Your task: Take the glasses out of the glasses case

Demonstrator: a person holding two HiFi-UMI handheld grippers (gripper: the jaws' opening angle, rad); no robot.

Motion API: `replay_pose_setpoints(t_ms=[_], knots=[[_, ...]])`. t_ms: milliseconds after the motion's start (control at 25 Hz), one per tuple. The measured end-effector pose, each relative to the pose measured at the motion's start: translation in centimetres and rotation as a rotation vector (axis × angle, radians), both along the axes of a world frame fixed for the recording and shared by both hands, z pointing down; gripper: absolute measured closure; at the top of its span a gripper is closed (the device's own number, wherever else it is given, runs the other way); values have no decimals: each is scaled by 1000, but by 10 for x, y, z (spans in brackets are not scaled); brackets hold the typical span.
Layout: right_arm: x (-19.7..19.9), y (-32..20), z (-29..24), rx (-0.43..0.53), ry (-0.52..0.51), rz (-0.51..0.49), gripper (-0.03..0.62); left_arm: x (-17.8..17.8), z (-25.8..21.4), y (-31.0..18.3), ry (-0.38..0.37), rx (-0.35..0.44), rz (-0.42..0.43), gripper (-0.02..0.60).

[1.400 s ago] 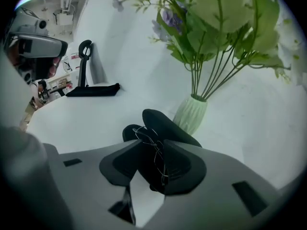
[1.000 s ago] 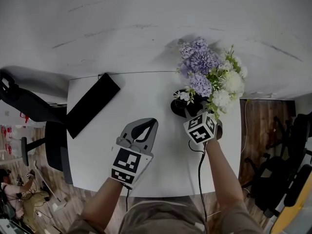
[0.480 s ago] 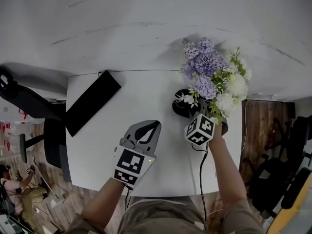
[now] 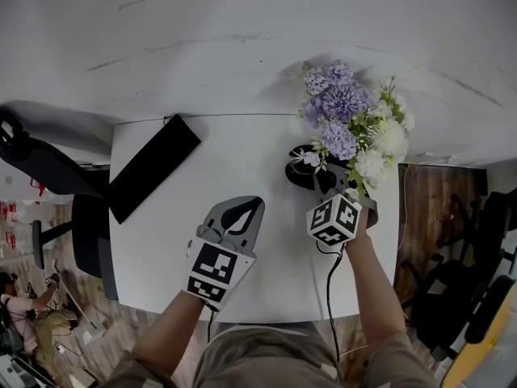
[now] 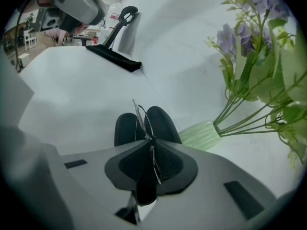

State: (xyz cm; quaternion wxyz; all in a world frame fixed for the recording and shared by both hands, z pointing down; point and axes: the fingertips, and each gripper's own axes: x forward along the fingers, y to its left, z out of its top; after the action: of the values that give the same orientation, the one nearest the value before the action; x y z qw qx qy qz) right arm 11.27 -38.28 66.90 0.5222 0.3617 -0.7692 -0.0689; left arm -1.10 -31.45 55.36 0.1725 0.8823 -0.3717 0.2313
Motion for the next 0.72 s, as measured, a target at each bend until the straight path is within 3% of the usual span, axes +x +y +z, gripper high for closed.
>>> replay_pose_setpoints(t_ms=[440,720], knots=[[-11,32,-100,130,-192,55,539,-12,-42,8,1,66,-20,565],[-22,64,-196,248,-331,50,539,-25,-94,20,12,144,-54,565]])
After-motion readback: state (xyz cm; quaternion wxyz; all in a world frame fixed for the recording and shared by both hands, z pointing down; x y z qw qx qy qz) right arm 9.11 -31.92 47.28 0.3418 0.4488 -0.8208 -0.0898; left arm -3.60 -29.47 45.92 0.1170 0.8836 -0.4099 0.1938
